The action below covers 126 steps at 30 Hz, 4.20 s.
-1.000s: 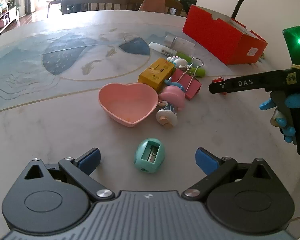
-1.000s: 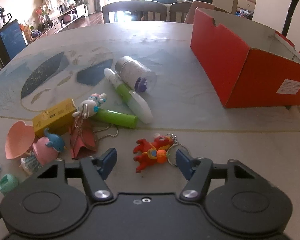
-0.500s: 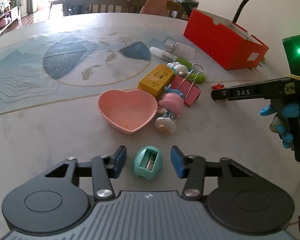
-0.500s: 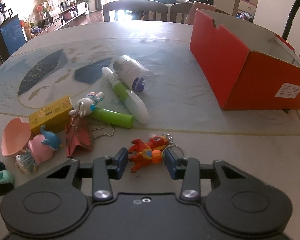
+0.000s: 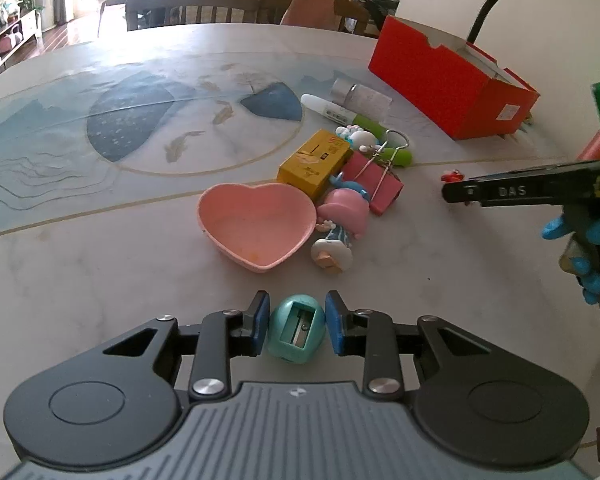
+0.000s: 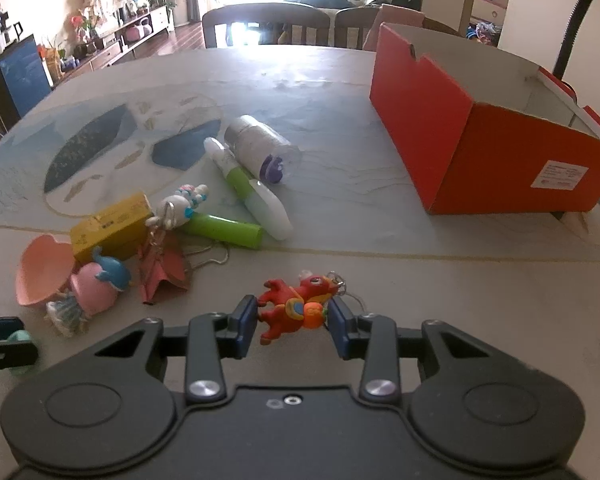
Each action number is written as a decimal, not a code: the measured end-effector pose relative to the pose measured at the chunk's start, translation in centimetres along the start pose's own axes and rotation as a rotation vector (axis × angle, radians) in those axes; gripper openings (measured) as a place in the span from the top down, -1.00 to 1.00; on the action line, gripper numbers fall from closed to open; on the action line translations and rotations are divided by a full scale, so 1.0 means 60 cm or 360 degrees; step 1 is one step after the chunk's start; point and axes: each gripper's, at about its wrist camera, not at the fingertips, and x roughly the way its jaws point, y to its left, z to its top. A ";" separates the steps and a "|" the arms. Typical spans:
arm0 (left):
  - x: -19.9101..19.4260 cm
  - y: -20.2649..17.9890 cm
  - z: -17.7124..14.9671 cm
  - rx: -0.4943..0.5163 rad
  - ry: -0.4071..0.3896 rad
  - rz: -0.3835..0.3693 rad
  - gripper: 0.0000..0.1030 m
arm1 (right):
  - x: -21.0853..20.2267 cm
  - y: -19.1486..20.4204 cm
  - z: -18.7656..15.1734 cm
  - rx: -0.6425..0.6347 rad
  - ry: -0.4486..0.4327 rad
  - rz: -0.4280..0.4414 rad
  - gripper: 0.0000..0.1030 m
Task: Organize rigid objects
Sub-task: 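Carry the sharpener and keychain together toward the red box, then lower both items into the box and open both grippers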
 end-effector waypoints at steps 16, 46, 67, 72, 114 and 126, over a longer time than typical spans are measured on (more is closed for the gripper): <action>-0.042 -0.016 0.054 -0.0033 -0.0081 -0.0063 0.43 | -0.111 -0.011 0.049 0.0049 -0.0204 0.0111 0.28; -0.015 -0.185 0.292 0.0102 -0.0146 -0.0197 0.42 | -0.168 -0.192 0.180 0.0086 -0.0427 0.0102 0.29; 0.130 -0.364 0.439 0.0239 -0.0088 -0.0169 0.42 | -0.081 -0.350 0.242 0.0079 -0.0366 0.0071 0.29; 0.163 -0.399 0.464 0.0298 -0.0073 -0.0147 0.42 | -0.050 -0.381 0.256 0.0088 -0.0306 0.0055 0.29; 0.450 -0.513 0.502 0.0422 0.0480 -0.0012 0.43 | 0.167 -0.468 0.269 0.0071 0.0237 0.0076 0.28; 0.450 -0.521 0.503 0.0434 0.0537 0.0006 0.42 | 0.153 -0.472 0.269 0.0104 0.0228 0.0068 0.25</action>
